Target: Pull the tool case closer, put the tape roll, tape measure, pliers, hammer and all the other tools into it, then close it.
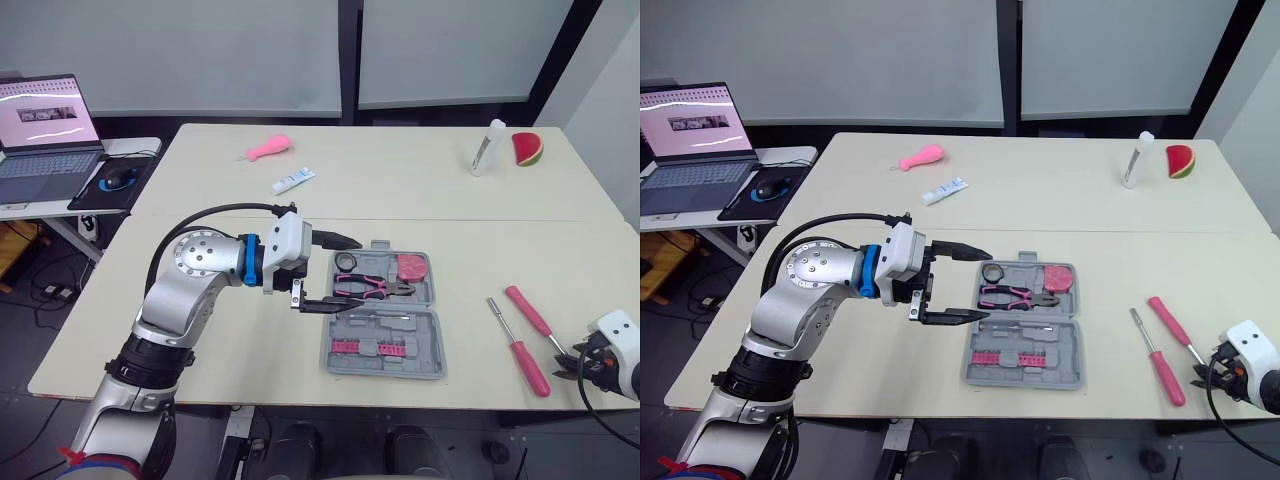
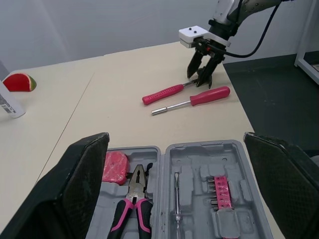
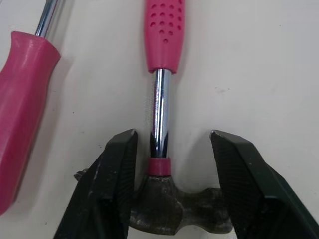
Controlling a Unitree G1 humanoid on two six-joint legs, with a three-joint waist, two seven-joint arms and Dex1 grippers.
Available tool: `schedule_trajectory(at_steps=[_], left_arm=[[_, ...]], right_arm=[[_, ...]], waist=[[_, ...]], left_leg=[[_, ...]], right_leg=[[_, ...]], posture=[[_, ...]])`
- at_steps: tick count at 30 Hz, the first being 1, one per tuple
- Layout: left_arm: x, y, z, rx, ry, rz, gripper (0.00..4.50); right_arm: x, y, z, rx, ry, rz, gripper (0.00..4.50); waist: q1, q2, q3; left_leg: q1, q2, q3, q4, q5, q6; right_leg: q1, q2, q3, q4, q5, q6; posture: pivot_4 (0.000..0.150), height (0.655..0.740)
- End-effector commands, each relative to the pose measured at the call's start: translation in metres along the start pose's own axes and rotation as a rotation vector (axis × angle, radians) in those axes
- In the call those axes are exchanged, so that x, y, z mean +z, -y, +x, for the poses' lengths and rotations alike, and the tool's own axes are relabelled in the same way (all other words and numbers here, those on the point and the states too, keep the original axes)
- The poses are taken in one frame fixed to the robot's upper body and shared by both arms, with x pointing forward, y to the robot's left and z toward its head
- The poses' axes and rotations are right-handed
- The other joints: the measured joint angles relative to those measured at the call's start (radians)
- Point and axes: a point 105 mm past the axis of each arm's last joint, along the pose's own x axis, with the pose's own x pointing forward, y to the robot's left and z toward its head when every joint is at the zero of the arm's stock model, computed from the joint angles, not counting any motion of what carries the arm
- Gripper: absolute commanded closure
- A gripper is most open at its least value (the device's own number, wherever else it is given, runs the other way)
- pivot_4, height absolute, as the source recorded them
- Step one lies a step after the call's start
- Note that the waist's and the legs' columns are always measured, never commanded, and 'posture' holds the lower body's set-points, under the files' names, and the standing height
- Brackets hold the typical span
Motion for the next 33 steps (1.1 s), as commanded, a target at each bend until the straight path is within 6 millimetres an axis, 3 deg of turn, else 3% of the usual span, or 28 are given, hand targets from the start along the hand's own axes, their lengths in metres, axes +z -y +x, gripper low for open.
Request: schedule_trajectory(at_steps=[1, 7, 21, 25, 29, 33], left_arm=[[0.008, 0.001, 0.003, -0.020, 0.011, 0.041, 0.00], [0.009, 0.000, 0.004, -0.028, 0.010, 0.045, 0.00], [0.008, 0.001, 0.003, -0.029, 0.006, 0.044, 0.00], [0.007, 0.001, 0.003, -0.027, 0.008, 0.043, 0.00], [0.006, 0.001, 0.001, -0.018, 0.011, 0.031, 0.00], [-0.001, -0.007, -0.014, 0.054, 0.010, -0.004, 0.00]], right_arm=[[0.002, 0.000, 0.000, 0.012, 0.050, -0.002, 1.32], [0.000, -0.001, 0.006, 0.034, 0.060, 0.016, 1.32], [0.002, -0.007, 0.007, 0.093, 0.075, 0.027, 3.83], [0.005, -0.004, 0.006, 0.074, 0.105, 0.036, 4.29], [0.018, 0.000, 0.001, 0.047, 0.146, 0.003, 4.29], [0.064, -0.012, -0.018, 0.097, 0.220, -0.169, 4.29]], waist=[[0.000, 0.000, 0.000], [-0.002, 0.000, 0.000], [-0.002, 0.000, 0.000], [-0.002, 0.000, 0.000], [-0.002, 0.000, 0.000], [-0.006, 0.004, 0.000]], left_leg=[[0.000, 0.000, 0.000, 0.000, 0.000, 0.000], [0.000, 0.000, 0.000, 0.000, 0.001, -0.001], [0.001, 0.000, 0.000, 0.000, 0.001, -0.001], [0.001, 0.000, 0.000, 0.000, 0.001, -0.001], [0.001, 0.000, 0.000, 0.000, 0.001, -0.001], [0.000, 0.000, 0.001, 0.000, 0.001, -0.001]], right_leg=[[0.000, 0.000, 0.000, 0.000, 0.000, 0.000], [0.000, 0.000, 0.000, 0.000, 0.000, 0.000], [0.001, 0.000, 0.000, 0.000, 0.000, 0.000], [0.001, 0.000, 0.000, 0.000, 0.000, 0.000], [0.001, 0.000, 0.000, 0.000, 0.000, 0.000], [0.000, 0.000, 0.001, 0.000, 0.000, 0.000]], posture=[[0.150, 0.7400], [0.150, 0.7400], [0.150, 0.7400], [0.150, 0.7400], [0.150, 0.7400], [0.150, 0.7400]])
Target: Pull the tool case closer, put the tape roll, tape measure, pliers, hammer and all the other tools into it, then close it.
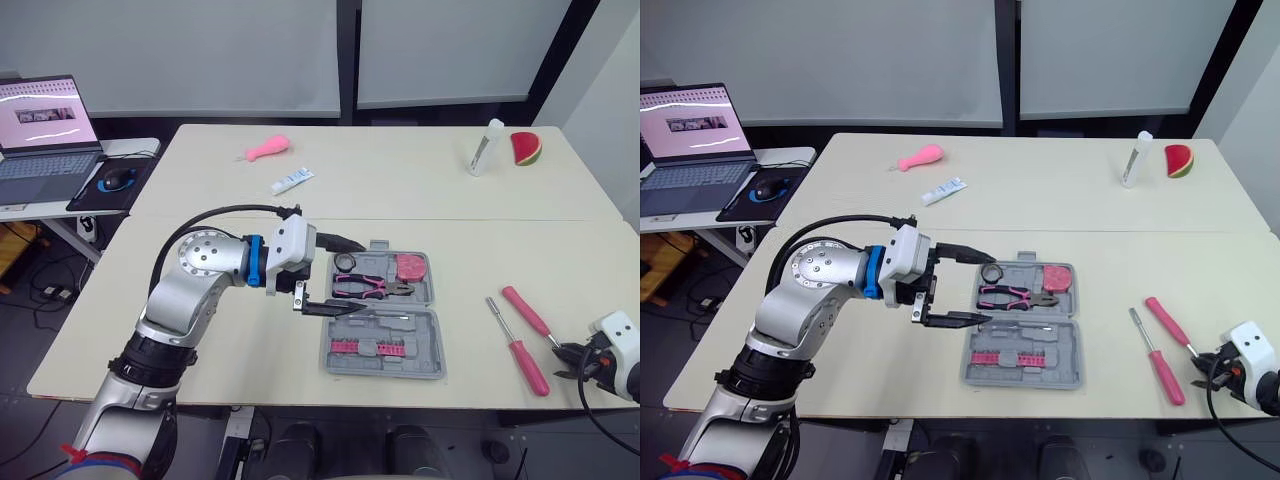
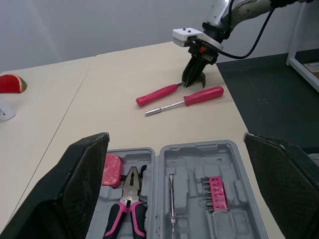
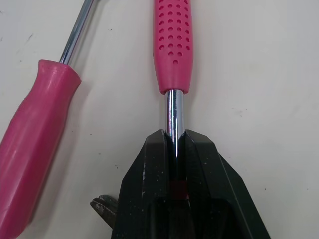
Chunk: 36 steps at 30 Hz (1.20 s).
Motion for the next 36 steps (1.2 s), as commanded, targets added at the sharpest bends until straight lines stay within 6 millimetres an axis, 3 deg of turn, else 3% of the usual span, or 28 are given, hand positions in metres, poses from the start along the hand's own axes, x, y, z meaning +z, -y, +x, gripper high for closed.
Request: schedule_trajectory(at_steps=[1, 6, 10, 13, 16, 23, 36], left_arm=[[0.001, -0.007, -0.019, 0.069, 0.010, 0.008, 0.00], [-0.015, 0.008, -0.044, 0.045, -0.054, -0.005, 0.00], [-0.024, 0.020, -0.054, 0.007, -0.099, 0.006, 0.00], [-0.030, 0.027, -0.058, -0.003, -0.112, -0.003, 0.00], [-0.032, 0.034, -0.059, -0.010, -0.102, -0.027, 0.00], [-0.040, 0.042, -0.061, -0.006, -0.121, -0.057, 0.00], [-0.049, 0.051, -0.066, -0.041, -0.178, -0.071, 0.00]], right_arm=[[0.060, -0.007, -0.016, 0.036, 0.087, -0.211, 4.29], [0.106, -0.066, -0.015, 0.246, -0.023, -0.527, 4.29], [0.122, -0.106, -0.005, 0.362, -0.098, -0.688, 4.29], [0.144, -0.133, 0.011, 0.376, -0.050, -0.774, 4.29], [0.148, -0.153, 0.020, 0.409, -0.078, -0.872, 4.29], [0.158, -0.185, 0.039, 0.441, -0.091, -0.935, 4.29], [0.156, -0.200, 0.058, 0.433, -0.112, -0.972, 4.29]], waist=[[-0.003, 0.001, -0.001], [-0.004, 0.002, -0.001], [0.006, 0.000, 0.000], [0.007, -0.001, 0.001], [0.009, -0.001, 0.001], [0.004, -0.001, 0.001], [0.003, -0.001, 0.001]], left_leg=[[0.000, 0.000, 0.001, 0.000, 0.000, 0.001], [0.000, 0.001, 0.000, -0.001, -0.001, 0.002], [-0.002, 0.000, -0.003, 0.000, -0.002, 0.003], [-0.003, -0.001, -0.003, 0.000, -0.002, 0.003], [-0.004, -0.001, -0.004, 0.000, -0.001, 0.002], [-0.005, -0.001, -0.004, -0.001, 0.000, 0.000], [-0.004, -0.001, -0.004, -0.001, 0.000, 0.000]], right_leg=[[-0.001, 0.000, 0.001, 0.000, 0.000, 0.000], [-0.002, 0.001, 0.000, 0.001, 0.000, 0.000], [-0.002, 0.000, -0.001, 0.000, 0.000, 0.000], [-0.003, -0.001, -0.002, -0.001, 0.000, 0.000], [-0.004, -0.002, -0.002, -0.001, 0.000, 0.000], [-0.006, -0.002, -0.001, 0.000, 0.000, 0.000], [-0.007, -0.001, -0.001, 0.001, 0.000, -0.001]], posture=[[0.150, 0.7400], [0.150, 0.7400], [0.150, 0.7400], [0.150, 0.7400], [0.150, 0.7400], [0.150, 0.7400], [0.150, 0.7400]])
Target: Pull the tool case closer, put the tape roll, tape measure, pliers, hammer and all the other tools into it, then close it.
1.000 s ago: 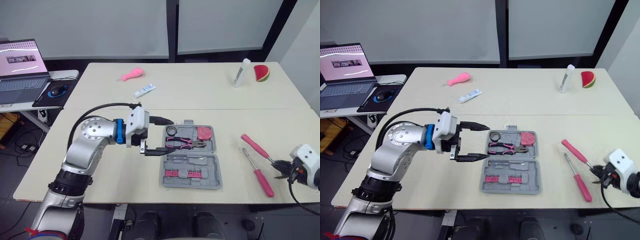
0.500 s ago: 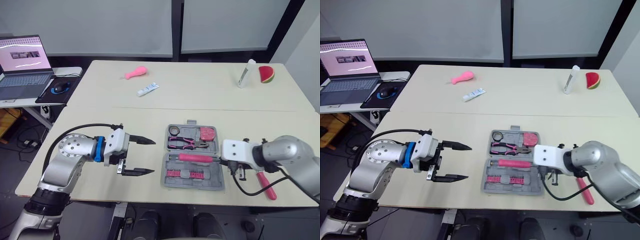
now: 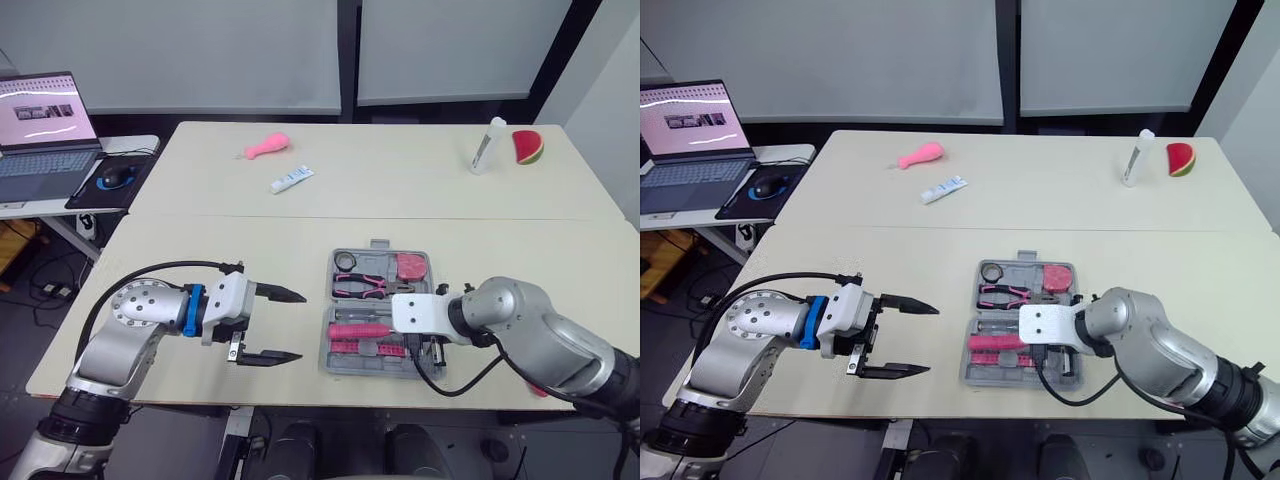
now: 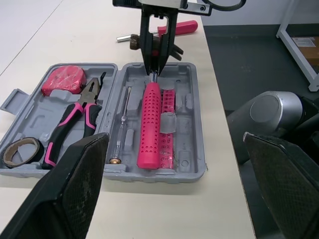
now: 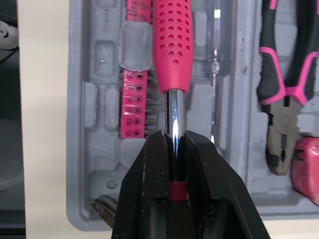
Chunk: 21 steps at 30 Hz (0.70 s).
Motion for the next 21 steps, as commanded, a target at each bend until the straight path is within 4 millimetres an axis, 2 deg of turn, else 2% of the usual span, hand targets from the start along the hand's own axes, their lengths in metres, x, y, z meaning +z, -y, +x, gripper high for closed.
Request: schedule_trajectory(at_steps=[1, 21], left_arm=[[0.0041, -0.0002, -0.0033, -0.002, -0.010, 0.031, 0.00], [0.0035, -0.0011, -0.0036, 0.007, -0.012, 0.019, 0.00]], right_arm=[[0.0051, 0.0062, -0.0034, -0.047, 0.008, -0.021, 4.29], [0.0016, 0.0100, 0.0020, -0.063, -0.005, -0.019, 4.29]], waist=[[0.000, 0.000, 0.000], [-0.002, 0.000, 0.000]], left_leg=[[0.000, 0.000, 0.000, 0.000, 0.000, 0.000], [0.000, 0.000, 0.000, 0.000, 0.000, 0.000]], right_leg=[[0.000, 0.000, 0.000, 0.000, 0.000, 0.000], [0.000, 0.001, 0.000, 0.000, 0.000, 0.000]], posture=[[0.150, 0.7400], [0.150, 0.7400]])
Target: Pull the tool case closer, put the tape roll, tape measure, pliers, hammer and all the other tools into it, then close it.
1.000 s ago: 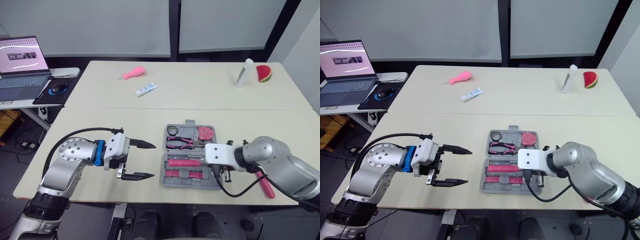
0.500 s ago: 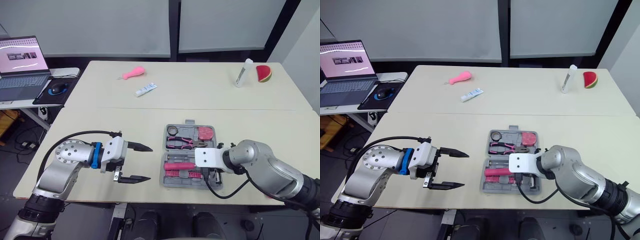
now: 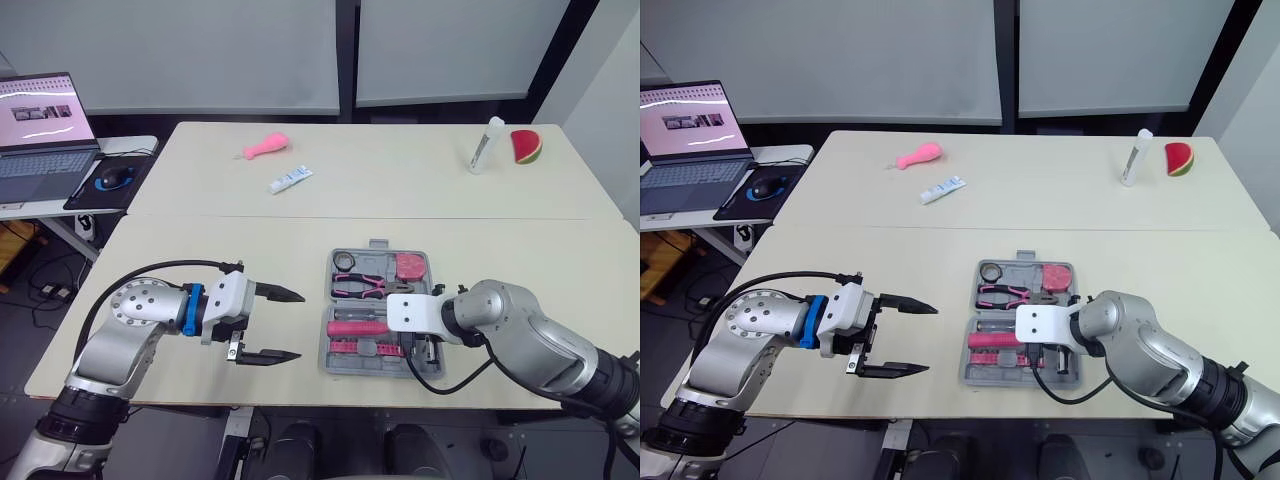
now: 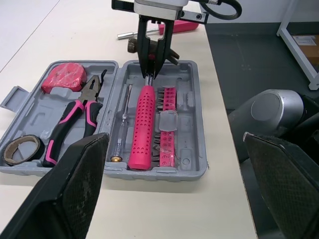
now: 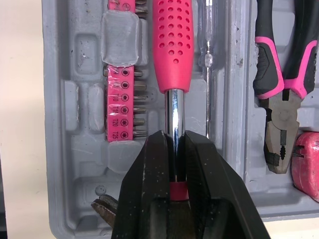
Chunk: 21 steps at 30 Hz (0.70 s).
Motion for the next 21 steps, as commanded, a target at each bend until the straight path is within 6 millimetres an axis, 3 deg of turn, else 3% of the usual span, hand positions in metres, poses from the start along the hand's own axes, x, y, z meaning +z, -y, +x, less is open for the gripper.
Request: schedule_trajectory(at_steps=[1, 21], left_arm=[[0.005, 0.000, -0.002, 0.003, -0.005, 0.029, 0.00], [0.003, -0.001, -0.003, 0.009, -0.013, 0.026, 0.00]], right_arm=[[0.003, 0.005, -0.005, -0.029, 0.009, -0.039, 4.29], [0.001, -0.001, 0.012, -0.008, 0.019, -0.042, 4.29]], waist=[[0.000, 0.000, 0.000], [0.000, 0.000, 0.000]], left_leg=[[0.000, 0.000, 0.000, 0.000, 0.000, 0.000], [0.000, 0.000, 0.000, 0.000, 0.000, 0.000]], right_leg=[[0.000, 0.000, 0.000, 0.000, 0.000, 0.000], [0.000, 0.000, 0.000, 0.000, 0.000, 0.000]], posture=[[0.150, 0.7400], [0.150, 0.7400]])
